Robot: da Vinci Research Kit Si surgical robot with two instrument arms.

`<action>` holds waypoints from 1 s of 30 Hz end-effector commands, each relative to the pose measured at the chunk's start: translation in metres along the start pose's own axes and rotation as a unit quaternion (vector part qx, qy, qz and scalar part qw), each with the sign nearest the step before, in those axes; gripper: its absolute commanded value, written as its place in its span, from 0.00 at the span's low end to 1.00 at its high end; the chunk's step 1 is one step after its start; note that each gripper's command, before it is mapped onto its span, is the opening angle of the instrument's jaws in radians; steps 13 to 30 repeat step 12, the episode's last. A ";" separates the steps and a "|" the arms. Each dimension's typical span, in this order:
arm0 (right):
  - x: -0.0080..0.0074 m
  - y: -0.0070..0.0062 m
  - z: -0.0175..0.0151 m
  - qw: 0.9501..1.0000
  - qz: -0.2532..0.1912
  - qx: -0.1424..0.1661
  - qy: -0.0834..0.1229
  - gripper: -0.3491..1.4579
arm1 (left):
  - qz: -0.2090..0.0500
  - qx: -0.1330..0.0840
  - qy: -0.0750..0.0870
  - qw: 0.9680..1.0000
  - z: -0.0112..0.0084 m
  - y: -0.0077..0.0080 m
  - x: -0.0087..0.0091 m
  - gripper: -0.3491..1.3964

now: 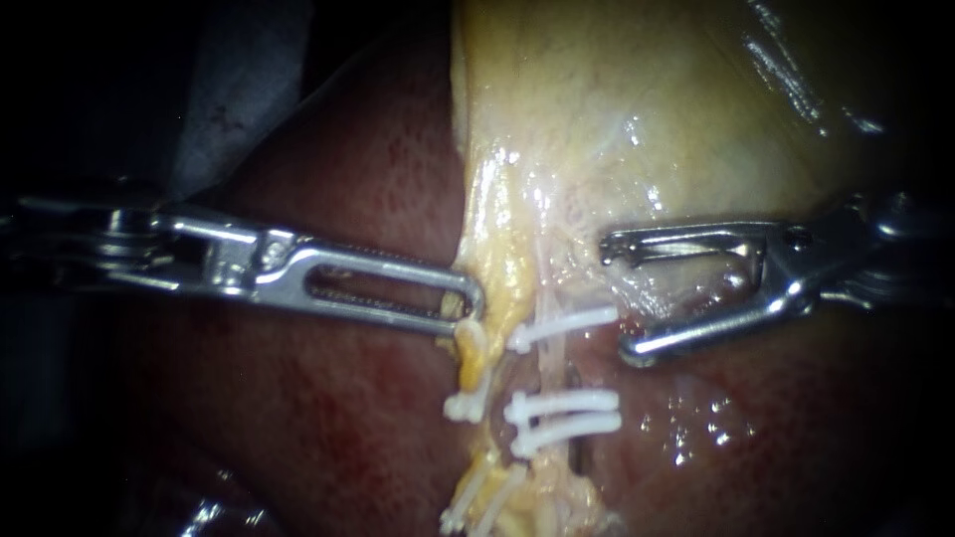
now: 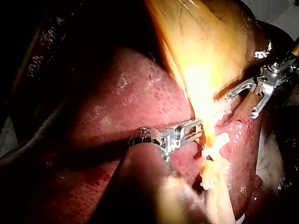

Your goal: Going back third clip right tube

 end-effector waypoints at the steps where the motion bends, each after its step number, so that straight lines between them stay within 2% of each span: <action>1: 0.0000 0.0000 0.0000 1.000 0.000 0.000 0.000 0.52 | 0.000 0.000 0.000 1.000 0.0000 0.0000 0.0000 0.00; 30: 0.0000 0.0000 -0.0001 1.000 -0.003 0.000 0.000 0.52 | 0.000 0.000 0.000 1.000 0.0000 0.0000 0.0000 0.00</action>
